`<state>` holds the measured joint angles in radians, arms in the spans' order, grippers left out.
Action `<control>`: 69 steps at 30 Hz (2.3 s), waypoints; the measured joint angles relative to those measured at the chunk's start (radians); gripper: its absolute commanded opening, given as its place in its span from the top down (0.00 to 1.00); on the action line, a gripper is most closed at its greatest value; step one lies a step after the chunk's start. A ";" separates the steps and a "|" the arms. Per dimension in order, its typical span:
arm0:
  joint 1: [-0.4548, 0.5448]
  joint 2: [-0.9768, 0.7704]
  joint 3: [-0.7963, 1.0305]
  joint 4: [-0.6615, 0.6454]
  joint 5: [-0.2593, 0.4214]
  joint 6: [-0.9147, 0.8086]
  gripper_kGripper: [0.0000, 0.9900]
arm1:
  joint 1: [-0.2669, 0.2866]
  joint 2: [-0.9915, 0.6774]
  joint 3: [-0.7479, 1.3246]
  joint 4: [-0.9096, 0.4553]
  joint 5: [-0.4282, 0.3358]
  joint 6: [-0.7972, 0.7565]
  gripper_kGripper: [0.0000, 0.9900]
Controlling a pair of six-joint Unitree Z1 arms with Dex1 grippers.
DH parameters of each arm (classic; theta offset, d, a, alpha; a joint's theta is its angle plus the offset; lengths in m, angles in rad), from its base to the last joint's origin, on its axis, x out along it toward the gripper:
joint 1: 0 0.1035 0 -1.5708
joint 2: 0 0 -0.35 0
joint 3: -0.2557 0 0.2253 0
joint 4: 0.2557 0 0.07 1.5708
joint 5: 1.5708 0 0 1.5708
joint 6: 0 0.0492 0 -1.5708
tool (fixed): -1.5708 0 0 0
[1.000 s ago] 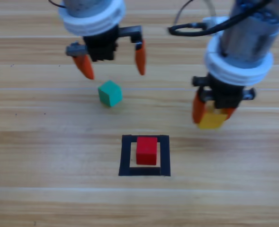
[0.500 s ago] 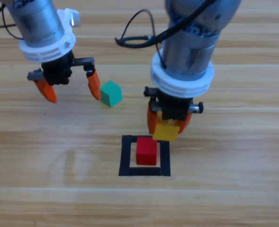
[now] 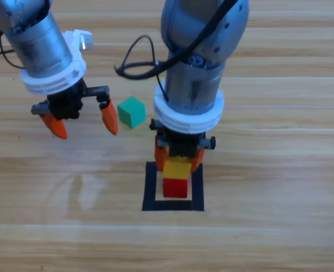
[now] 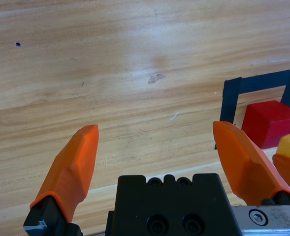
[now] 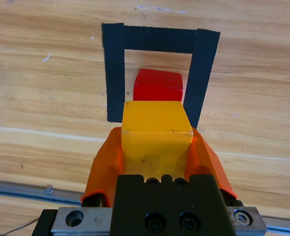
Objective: Stack the blocks in the rectangular block: red at the bottom, yellow in the middle, green on top
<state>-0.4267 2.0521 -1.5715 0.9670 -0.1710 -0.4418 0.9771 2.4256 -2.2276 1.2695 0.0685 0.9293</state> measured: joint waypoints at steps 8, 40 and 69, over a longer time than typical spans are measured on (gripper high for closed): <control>0.000 0.000 0.017 -0.030 -0.001 0.000 0.00 | 0.000 0.006 0.000 0.000 -0.011 0.003 1.00; 0.001 0.029 -0.140 0.030 0.034 0.091 0.00 | 0.001 0.042 -0.018 0.000 -0.036 -0.036 0.00; -0.002 0.370 -0.704 0.352 0.160 0.315 0.00 | -0.181 -0.703 0.957 -0.599 0.173 -1.000 0.00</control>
<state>-0.4288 2.4219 -2.2759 1.3188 -0.0113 -0.1265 0.7961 1.7224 -1.2701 0.6710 0.2419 -0.0703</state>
